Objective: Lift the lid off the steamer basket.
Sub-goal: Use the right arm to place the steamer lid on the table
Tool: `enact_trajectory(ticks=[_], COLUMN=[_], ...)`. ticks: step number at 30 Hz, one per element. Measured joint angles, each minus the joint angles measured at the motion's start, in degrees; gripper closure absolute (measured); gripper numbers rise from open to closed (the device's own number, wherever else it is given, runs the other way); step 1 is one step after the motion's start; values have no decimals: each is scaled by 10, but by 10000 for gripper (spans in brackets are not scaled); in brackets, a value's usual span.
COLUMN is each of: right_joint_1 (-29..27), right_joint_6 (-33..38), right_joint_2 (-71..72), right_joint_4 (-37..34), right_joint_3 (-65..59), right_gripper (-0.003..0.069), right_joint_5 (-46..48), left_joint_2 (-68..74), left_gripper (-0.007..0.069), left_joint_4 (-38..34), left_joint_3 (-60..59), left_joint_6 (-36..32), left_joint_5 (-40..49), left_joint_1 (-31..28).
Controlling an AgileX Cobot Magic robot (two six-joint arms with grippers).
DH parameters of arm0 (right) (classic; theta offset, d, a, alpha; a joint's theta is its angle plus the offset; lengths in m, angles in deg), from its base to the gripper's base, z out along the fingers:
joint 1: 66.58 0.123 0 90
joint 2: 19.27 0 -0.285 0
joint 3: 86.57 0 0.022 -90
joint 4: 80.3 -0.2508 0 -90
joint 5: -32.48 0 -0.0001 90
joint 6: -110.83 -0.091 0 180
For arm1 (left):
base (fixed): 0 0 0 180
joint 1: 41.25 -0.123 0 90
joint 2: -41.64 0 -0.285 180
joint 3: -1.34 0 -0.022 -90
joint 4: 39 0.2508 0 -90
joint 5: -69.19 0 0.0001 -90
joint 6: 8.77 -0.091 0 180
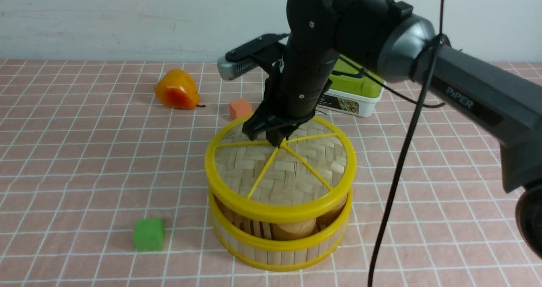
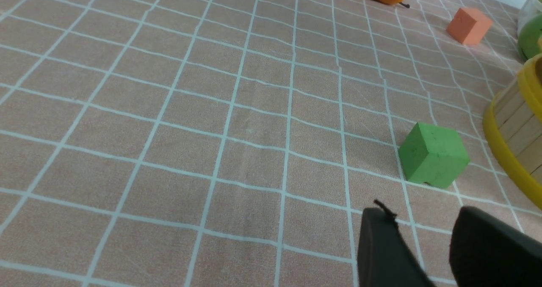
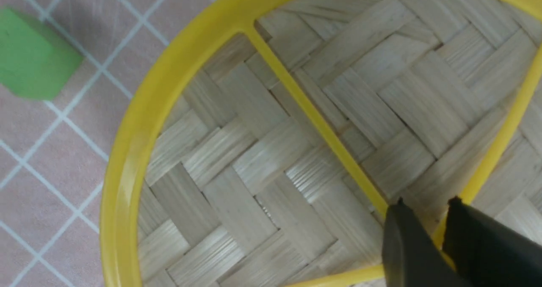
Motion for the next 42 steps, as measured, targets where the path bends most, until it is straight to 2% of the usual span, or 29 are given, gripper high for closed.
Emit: enact_trajectory(ticks=[6,10,13,19,24,28,36,42], right_joint_1=[-1,-19,-70,-174,-242,-264,-268,-268], right_joint_6=[7,12,12,0,-4,-4,-4,-4], right_joint_2=[85,188,275,335,318,283,197,159], right_joint_4=[3,30,65,71,58,45,30,8], right_joint_3=[-2,-67,-168,-320,-420,-474,-494,-494], right_gripper=[577,577,577,577,577,577,577,577], right_joint_5=[6,5,6,7,-65,-134,-234,-259], left_joint_2=[0,0,0,0,0,0,0,0], left_gripper=[386,386,386,386,386,386,386,386], left_joint_4=[0,0,0,0,0,0,0,0], left_joint_3=[0,0,0,0,0,0,0,0], left_joint_6=[0,0,0,0,0,0,0,0], left_joint_5=[0,0,0,0,0,0,0,0], left_joint_1=[0,0,0,0,0,0,0,0])
